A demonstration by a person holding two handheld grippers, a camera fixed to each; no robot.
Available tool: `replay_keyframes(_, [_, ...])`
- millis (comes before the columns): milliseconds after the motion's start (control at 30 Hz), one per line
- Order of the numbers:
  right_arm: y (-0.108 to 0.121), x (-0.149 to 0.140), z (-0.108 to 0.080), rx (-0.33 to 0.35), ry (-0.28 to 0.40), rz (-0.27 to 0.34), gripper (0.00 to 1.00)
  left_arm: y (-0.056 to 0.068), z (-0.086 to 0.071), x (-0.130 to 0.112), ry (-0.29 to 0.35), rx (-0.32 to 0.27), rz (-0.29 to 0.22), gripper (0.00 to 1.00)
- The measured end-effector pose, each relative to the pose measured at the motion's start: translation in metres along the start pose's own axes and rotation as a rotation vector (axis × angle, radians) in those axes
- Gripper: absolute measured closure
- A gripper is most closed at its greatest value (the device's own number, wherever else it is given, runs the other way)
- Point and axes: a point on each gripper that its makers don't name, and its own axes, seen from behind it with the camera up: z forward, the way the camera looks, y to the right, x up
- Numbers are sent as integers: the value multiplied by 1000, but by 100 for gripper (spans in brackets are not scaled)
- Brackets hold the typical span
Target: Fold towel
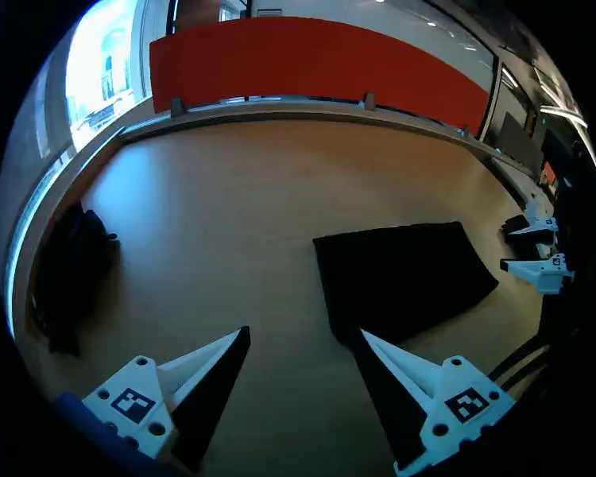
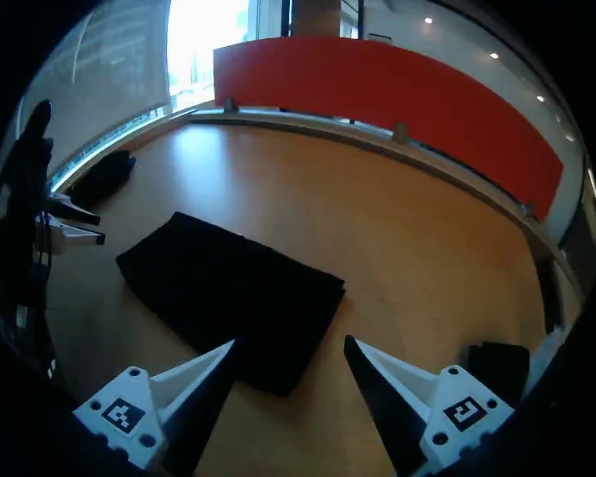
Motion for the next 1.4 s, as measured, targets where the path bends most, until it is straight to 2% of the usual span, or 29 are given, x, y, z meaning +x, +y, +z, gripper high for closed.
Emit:
replay_keyframes(200, [-1,-8,1,24,-15,-17,3,-7,-11,-4,4,20,-23,8])
replay_keyframes(467, [-1,-39,5,49,-67,-64,4,-17,-24,-14,-2,46,-37,8])
replay_keyframes(600, [0,-53,7,64,-91,-86,8,-22,-30,-20,-7,54,-51,8])
replay_keyframes(1033, [-1,-66,7,115,-146,-135,44,-30,-39,-33,-19,70,-75,8])
replay_keyframes(1267, [0,-66,7,125,-160,-151,54,-30,-40,-36,-23,70,-86,8])
replay_keyframes(1400, [0,-67,8,132,-165,-161,66,-32,-41,-37,-24,73,-84,8])
